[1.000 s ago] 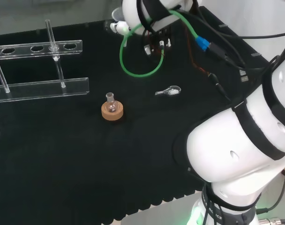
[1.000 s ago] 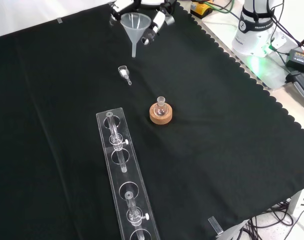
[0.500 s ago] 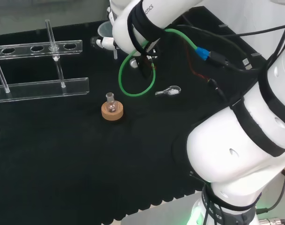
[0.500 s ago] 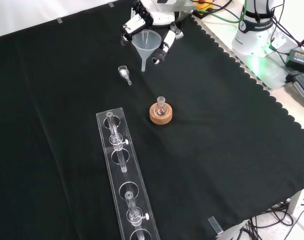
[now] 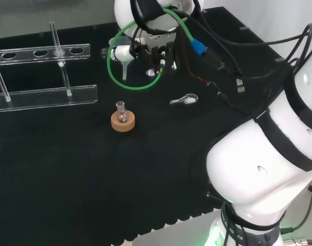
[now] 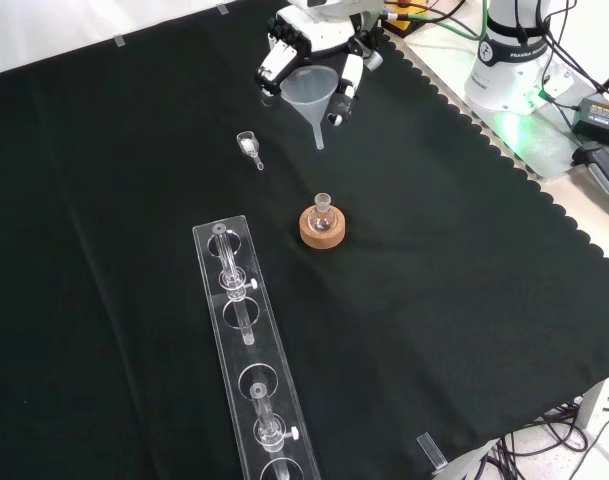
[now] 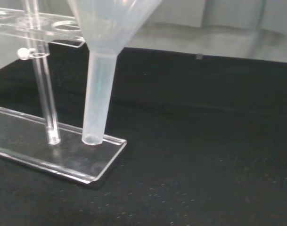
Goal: Place the funnel on the round-bottom flask.
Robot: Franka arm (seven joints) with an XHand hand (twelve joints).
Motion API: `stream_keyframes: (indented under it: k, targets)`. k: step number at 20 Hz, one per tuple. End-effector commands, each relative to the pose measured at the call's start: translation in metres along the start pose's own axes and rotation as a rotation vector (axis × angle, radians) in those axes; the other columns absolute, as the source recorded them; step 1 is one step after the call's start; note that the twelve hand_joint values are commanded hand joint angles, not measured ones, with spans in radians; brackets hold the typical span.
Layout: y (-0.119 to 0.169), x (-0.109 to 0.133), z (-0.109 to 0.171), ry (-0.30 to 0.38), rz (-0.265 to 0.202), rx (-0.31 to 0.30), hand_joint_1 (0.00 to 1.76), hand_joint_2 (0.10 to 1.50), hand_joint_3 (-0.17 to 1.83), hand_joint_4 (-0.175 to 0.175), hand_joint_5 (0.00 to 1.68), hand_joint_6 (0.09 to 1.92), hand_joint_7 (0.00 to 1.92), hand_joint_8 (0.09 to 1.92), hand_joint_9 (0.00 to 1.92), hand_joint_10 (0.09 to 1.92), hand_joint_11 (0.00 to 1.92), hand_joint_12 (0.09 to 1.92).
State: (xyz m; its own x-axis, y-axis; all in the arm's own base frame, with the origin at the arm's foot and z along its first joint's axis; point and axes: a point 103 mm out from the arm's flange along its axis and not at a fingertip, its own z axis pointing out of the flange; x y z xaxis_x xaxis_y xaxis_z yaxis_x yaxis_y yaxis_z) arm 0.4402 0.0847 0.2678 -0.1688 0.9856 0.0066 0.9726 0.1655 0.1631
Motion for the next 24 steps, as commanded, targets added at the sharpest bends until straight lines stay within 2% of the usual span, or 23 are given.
stream_keyframes:
  k: [1, 4, 9, 16, 24]
  targets:
    - [-0.002, 0.010, 0.009, 0.005, -0.017, 0.004, 1.10, 1.05, 0.07, -0.027, 1.04, 0.94, 1.34, 1.35, 1.89, 1.14, 1.92, 1.38]
    - [-0.003, 0.020, 0.022, -0.031, -0.039, 0.007, 1.10, 1.05, 0.06, -0.028, 1.04, 0.94, 1.35, 1.35, 1.89, 1.15, 1.92, 1.38]
    - [-0.003, 0.028, 0.044, -0.043, -0.053, 0.023, 1.10, 1.05, 0.06, -0.028, 1.04, 0.93, 1.35, 1.35, 1.89, 1.15, 1.92, 1.38]
    - [-0.002, 0.029, 0.049, -0.049, -0.058, 0.012, 1.10, 1.05, 0.06, -0.028, 1.04, 0.93, 1.35, 1.34, 1.89, 1.15, 1.92, 1.38]
    - [0.005, 0.028, 0.065, -0.094, -0.046, 0.020, 1.10, 1.06, 0.06, -0.027, 1.04, 0.93, 1.35, 1.34, 1.89, 1.16, 1.92, 1.38]
